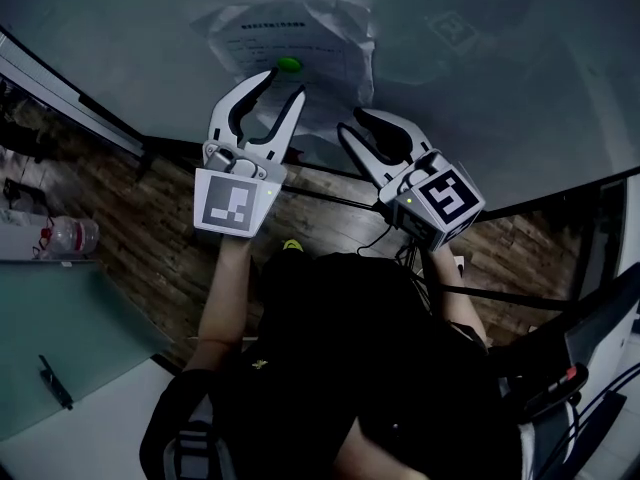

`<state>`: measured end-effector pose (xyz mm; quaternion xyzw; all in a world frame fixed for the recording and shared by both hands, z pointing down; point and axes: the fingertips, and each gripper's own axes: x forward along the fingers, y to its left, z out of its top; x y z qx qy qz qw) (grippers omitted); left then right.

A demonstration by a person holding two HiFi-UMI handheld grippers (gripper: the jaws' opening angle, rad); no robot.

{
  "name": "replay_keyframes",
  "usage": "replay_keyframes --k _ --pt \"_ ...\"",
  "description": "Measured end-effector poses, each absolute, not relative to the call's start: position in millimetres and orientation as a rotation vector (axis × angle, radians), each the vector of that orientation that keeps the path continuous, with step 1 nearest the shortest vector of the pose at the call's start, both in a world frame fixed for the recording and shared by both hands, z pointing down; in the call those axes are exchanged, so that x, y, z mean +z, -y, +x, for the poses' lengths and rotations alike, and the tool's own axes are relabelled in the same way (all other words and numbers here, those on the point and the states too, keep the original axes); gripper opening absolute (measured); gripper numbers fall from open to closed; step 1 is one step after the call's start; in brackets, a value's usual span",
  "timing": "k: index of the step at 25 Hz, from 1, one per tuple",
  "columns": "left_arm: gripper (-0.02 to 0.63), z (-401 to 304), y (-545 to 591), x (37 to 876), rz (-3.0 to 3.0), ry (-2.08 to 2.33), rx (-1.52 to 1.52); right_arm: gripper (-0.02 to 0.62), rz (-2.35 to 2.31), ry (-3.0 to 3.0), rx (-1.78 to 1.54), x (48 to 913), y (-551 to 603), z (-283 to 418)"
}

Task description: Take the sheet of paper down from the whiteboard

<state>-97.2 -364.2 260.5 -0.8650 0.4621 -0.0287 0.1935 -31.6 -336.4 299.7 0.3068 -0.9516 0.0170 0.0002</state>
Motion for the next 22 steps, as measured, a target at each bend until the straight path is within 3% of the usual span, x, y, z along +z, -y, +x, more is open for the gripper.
replay_keyframes --k 11,22 --pt "0.215 -91 385 264 -2.404 -1.294 -0.155 0.092 1.009 2.966 0.068 305 346 -26" --pt "0.206 -85 397 269 -2.309 -1.380 -0.208 0.094 1.035 2.962 0.098 309 353 -9"
